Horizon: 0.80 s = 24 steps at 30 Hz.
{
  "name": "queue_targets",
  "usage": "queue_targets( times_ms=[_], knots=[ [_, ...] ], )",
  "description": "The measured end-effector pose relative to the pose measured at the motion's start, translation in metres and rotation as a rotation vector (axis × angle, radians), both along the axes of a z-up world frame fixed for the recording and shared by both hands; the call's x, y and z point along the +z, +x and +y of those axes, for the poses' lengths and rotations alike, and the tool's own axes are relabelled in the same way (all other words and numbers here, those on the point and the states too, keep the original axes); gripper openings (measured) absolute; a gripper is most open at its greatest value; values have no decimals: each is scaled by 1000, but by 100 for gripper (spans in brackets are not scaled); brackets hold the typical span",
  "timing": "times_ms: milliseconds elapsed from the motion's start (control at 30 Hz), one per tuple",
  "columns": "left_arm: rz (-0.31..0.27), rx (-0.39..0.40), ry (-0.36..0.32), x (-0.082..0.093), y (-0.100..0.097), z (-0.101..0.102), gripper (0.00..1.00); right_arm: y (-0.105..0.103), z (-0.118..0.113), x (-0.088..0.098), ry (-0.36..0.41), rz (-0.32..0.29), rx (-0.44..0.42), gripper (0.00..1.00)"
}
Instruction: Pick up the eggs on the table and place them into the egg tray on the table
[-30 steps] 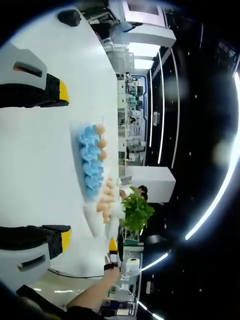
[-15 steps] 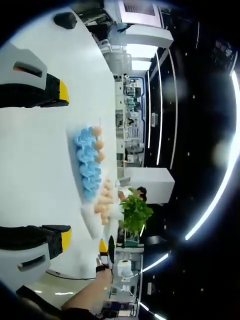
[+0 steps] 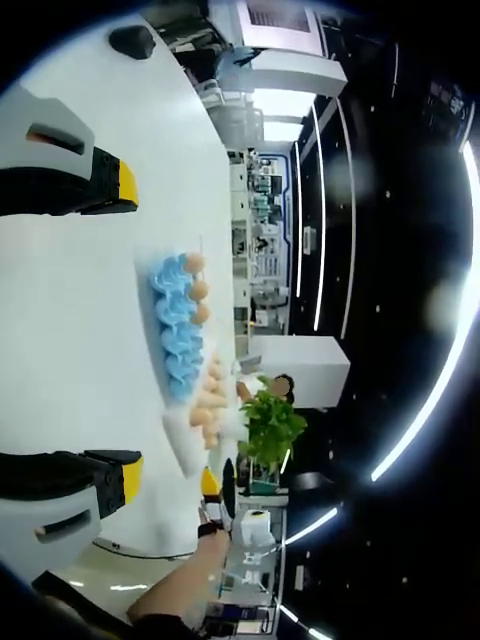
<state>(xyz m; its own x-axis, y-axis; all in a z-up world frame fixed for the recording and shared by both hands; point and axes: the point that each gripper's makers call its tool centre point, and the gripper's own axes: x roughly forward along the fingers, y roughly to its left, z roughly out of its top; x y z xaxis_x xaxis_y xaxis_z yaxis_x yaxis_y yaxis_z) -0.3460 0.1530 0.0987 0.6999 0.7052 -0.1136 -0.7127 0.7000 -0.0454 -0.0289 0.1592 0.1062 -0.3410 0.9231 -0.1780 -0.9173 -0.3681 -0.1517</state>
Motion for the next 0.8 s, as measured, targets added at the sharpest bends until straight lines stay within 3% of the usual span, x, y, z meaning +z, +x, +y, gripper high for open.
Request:
queue_targets(
  times_ms=[300, 567, 800],
  knots=[
    [0, -4, 0, 0, 0, 0, 99, -26, 31, -19, -95, 27, 50, 74],
    [-3, 6, -2, -1, -6, 3, 99, -22, 54, -32, -166, 66, 46, 55],
    [-2, 12, -7, -3, -9, 4, 98, -25, 61, -42, -207, 69, 51, 48]
  ],
)
